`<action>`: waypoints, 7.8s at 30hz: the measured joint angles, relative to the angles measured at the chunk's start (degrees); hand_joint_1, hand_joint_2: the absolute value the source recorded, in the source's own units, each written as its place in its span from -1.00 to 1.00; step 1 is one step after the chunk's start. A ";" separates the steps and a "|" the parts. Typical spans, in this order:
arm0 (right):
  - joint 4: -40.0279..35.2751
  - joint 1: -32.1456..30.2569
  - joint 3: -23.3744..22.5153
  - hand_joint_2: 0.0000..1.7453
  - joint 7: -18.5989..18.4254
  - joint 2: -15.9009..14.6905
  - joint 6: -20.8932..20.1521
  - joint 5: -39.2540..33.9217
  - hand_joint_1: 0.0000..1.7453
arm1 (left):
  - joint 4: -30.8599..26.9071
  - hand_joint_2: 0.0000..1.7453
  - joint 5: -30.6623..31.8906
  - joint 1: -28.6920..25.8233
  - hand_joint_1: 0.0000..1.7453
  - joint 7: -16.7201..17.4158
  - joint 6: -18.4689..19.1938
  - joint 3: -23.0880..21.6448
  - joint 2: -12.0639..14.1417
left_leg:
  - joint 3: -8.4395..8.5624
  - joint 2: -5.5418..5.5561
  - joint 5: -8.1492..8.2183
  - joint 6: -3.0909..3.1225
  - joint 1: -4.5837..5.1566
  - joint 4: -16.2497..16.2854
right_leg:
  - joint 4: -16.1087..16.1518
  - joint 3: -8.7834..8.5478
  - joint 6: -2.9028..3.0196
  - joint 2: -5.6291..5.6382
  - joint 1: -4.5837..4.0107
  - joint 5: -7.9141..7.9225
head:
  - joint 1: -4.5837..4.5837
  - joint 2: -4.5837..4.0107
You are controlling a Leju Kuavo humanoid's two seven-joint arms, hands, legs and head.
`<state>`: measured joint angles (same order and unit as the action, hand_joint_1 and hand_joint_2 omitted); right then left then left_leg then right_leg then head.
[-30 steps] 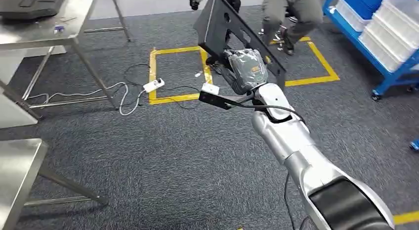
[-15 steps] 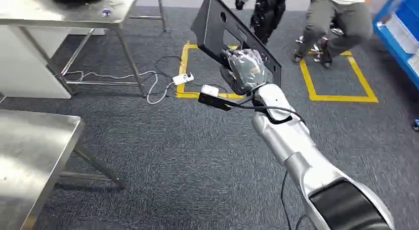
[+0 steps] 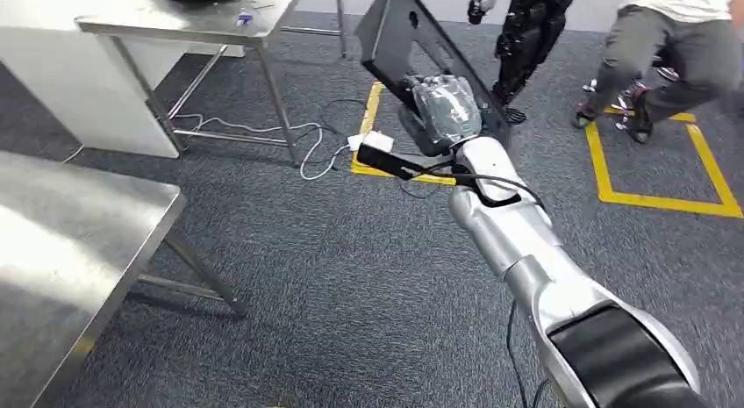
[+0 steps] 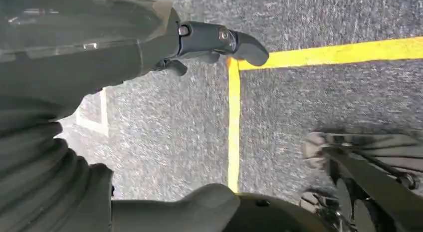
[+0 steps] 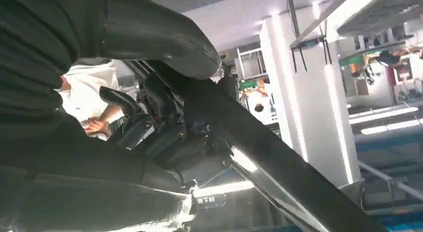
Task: Take the parts from the cabinet and place them on the table.
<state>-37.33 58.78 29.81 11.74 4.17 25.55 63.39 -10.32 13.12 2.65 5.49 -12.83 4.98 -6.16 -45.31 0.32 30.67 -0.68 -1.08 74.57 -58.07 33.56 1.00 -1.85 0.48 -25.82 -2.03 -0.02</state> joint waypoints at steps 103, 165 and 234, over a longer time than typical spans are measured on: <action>14.97 12.70 7.26 1.00 -4.92 13.35 -8.79 8.20 1.00 | 0.07 1.00 0.61 -0.19 -1.00 -1.90 -1.05 3.15 -0.66 | 8.97 -1.72 -7.57 1.87 0.67 -16.82 | 0.97 -1.26 -1.21 -4.48 -1.17 -0.41 | 0.28 0.00; 14.14 21.58 0.59 1.00 -10.38 10.14 -11.65 17.03 1.00 | 0.04 1.00 3.63 -0.43 -1.00 -4.57 1.46 4.46 -0.39 | 8.18 -0.50 -8.96 2.39 -0.03 -17.36 | 0.92 -3.28 -2.05 1.36 -0.70 -3.42 | 0.04 0.00; 18.47 20.08 -11.93 -1.00 -17.53 8.28 -30.75 12.52 -1.00 | 0.04 -1.00 1.51 -0.45 -1.00 -16.31 3.78 12.17 -1.51 | 10.39 0.56 -6.50 1.71 0.72 -17.22 | 0.71 2.13 -2.08 2.17 0.26 2.42 | 0.46 0.00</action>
<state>-18.86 78.86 17.88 -5.79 12.46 -5.20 75.91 -10.27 14.62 2.20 -10.82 -9.05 17.16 -7.67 -34.92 0.89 24.17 1.03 -0.36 57.35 -57.36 35.69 -1.08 0.32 0.74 -23.40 -1.57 -0.02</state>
